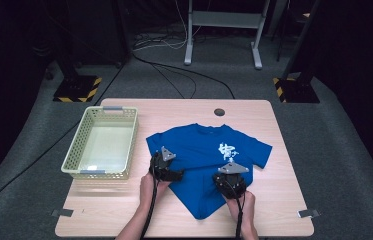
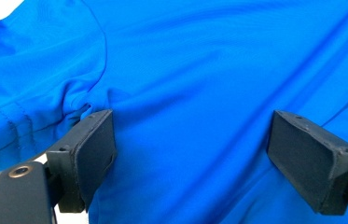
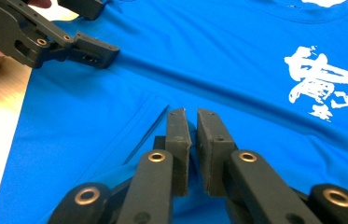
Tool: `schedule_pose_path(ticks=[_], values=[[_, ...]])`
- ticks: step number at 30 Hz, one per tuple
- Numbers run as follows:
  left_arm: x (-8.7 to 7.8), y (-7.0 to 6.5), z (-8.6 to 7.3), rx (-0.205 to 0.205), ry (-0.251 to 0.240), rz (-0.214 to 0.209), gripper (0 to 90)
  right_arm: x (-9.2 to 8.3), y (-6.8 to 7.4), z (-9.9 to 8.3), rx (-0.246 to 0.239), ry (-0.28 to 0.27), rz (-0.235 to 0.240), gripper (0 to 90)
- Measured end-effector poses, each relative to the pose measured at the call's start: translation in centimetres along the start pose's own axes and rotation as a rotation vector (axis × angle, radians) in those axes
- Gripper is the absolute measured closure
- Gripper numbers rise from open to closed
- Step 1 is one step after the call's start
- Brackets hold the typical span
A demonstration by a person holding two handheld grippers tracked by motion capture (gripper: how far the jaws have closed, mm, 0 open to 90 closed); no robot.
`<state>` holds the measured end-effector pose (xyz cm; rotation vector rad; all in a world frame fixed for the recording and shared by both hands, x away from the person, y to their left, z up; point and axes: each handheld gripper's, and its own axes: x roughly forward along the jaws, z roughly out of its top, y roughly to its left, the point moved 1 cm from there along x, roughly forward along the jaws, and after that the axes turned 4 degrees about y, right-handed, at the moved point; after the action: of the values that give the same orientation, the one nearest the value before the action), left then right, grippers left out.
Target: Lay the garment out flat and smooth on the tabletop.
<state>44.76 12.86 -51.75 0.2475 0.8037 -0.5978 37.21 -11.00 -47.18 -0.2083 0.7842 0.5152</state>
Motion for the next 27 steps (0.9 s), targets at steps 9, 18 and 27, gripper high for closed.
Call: schedule_pose_path(ticks=[9, 18, 27], values=[[0.0, 0.0, 0.0, 0.000, -0.001, -0.001, 15.2, -1.3, 0.0, -0.3, -0.016, -0.008, -0.010, 83.7], [0.0, 0.0, 0.0, 0.002, 0.000, -0.001, 15.2, -2.3, -0.3, -1.0, 0.003, -0.015, -0.008, 83.7], [0.0, 0.0, 0.0, 0.002, 0.000, -0.001, 15.2, -3.5, -0.6, -1.9, 0.010, -0.020, -0.015, 83.6]])
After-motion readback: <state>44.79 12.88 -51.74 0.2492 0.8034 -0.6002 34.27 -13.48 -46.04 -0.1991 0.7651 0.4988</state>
